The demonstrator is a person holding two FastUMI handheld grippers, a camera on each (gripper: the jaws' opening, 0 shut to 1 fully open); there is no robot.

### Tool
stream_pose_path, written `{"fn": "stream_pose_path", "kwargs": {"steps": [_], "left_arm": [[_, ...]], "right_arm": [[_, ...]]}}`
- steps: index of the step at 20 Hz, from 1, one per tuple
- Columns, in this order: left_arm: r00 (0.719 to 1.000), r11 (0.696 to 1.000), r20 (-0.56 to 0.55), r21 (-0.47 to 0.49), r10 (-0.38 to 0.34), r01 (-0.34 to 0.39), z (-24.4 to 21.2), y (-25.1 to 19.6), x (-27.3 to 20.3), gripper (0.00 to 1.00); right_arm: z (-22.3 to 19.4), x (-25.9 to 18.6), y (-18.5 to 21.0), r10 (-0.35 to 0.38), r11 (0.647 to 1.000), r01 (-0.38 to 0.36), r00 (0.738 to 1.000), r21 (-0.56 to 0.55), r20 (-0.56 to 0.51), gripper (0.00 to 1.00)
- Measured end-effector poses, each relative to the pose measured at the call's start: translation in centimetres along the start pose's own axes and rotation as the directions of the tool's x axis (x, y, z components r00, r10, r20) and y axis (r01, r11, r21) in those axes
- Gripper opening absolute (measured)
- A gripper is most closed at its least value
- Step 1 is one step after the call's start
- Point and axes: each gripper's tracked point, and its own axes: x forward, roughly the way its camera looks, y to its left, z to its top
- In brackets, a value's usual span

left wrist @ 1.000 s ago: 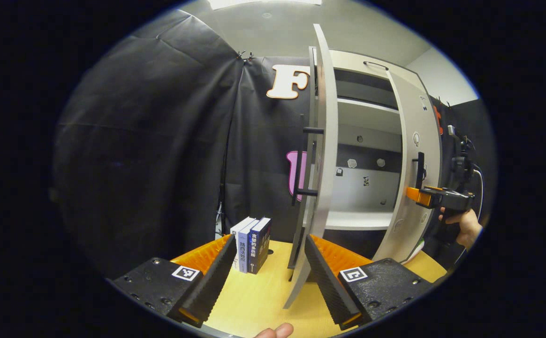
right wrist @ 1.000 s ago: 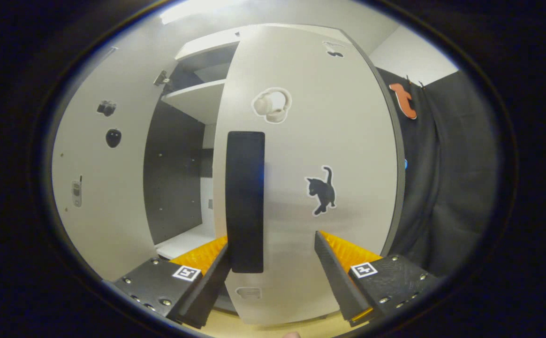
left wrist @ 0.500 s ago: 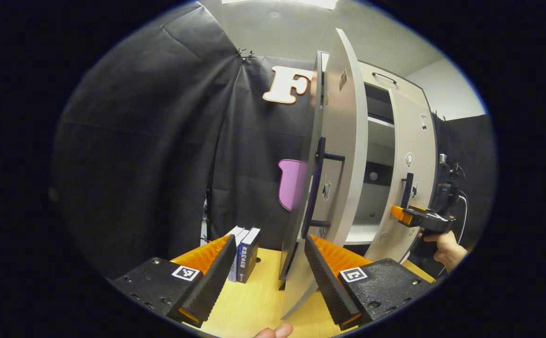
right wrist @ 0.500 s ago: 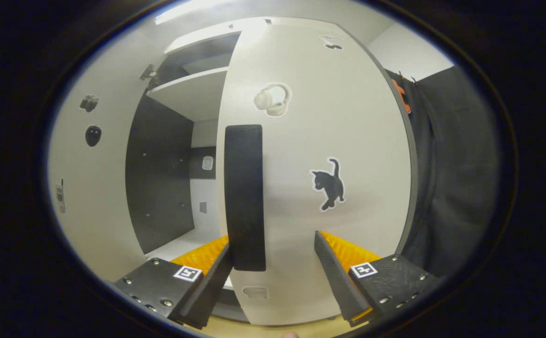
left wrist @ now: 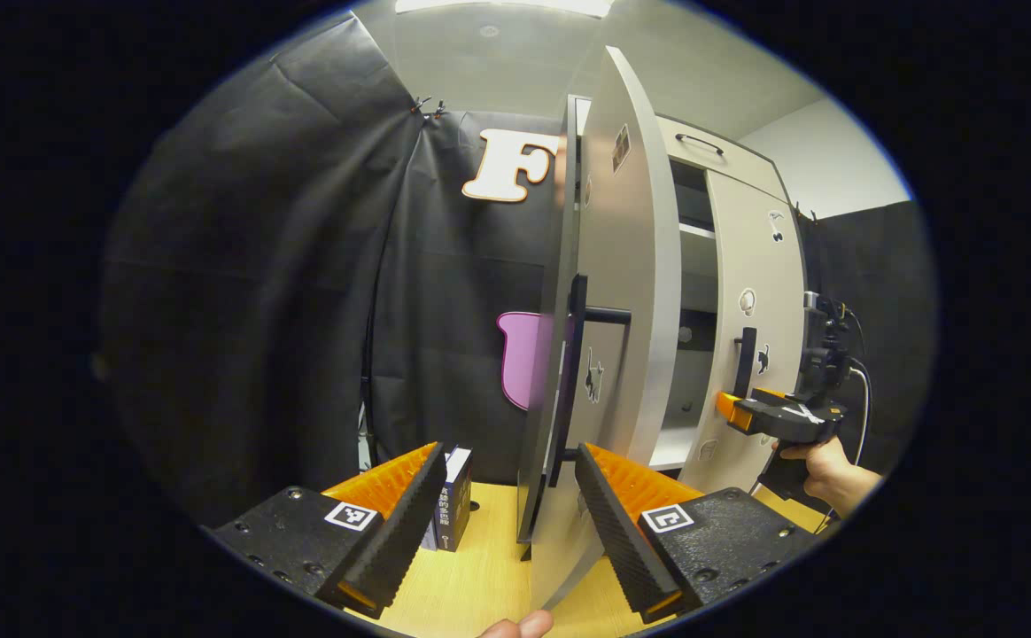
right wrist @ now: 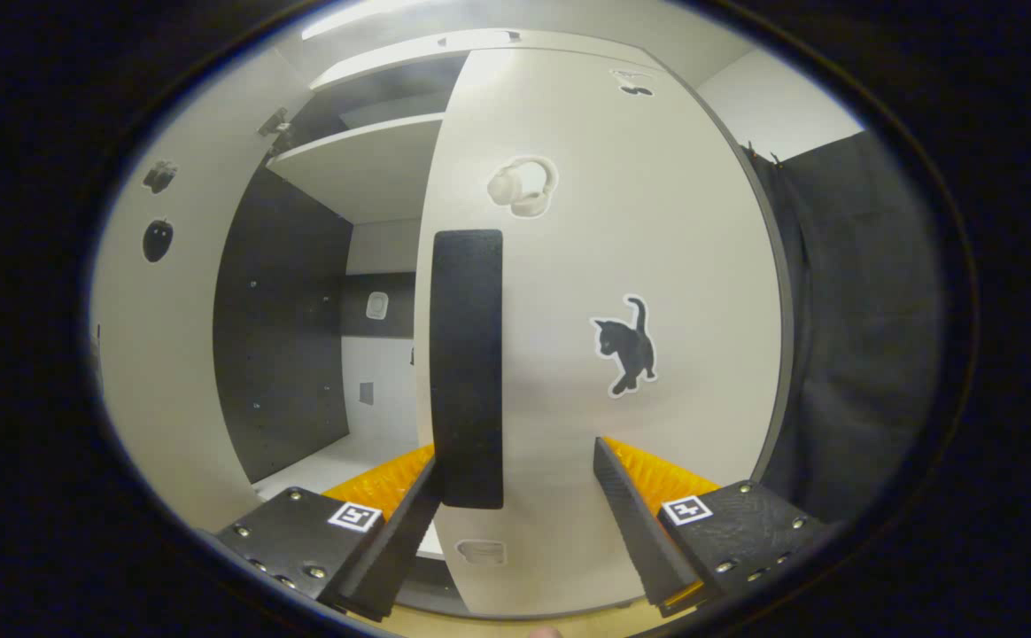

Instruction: Grasp the bottle in the cabinet with the left hand and place it on the coaster, then close the right door with the right hand and the left door with the left hand.

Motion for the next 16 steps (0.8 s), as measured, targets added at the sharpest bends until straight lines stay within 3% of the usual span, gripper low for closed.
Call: {"fn": "stream_pose_path", "kwargs": {"steps": [2, 3, 7, 8, 9, 13, 16], "left_arm": [[1.000, 1.000, -0.013, 0.002, -0.007, 0.007, -0.4, -0.1, 0.4, 0.93], [1.000, 1.000, -0.014, 0.006, -0.004, 0.004, -0.5, 0.0, 0.4, 0.93], [0.999, 0.999, -0.011, 0.004, -0.036, 0.036, -0.4, -0.4, 0.8, 0.93], [0.999, 0.999, -0.017, 0.007, -0.047, 0.047, -0.5, -0.6, 0.8, 0.93], [0.998, 0.999, -0.022, 0.012, -0.051, 0.052, -0.5, -0.6, 0.7, 0.93], [0.998, 0.998, -0.020, 0.042, -0.055, 0.056, -0.4, -1.5, 0.7, 0.93], [0.995, 0.995, -0.026, 0.024, -0.097, 0.098, -0.6, -3.0, 1.0, 0.93]], "right_arm": [[-0.1, 0.0, -0.3, 0.002, 1.000, -0.002, 1.000, 0.002, -0.002, 0.95], [-0.2, 0.0, -0.2, 0.002, 1.000, -0.002, 1.000, 0.002, -0.010, 1.00], [-1.0, -0.4, -0.4, 0.009, 1.000, -0.008, 0.998, 0.019, -0.060, 1.00], [-1.1, -0.7, -0.5, 0.018, 1.000, -0.016, 0.998, 0.025, -0.067, 0.96], [-1.4, -1.4, -0.6, 0.024, 0.999, -0.022, 0.997, 0.029, -0.072, 1.00], [-1.4, -4.2, -0.6, 0.056, 0.998, -0.053, 0.995, 0.032, -0.081, 1.00], [-1.8, -6.7, -0.6, 0.095, 0.994, -0.090, 0.990, 0.054, -0.104, 1.00]]}}
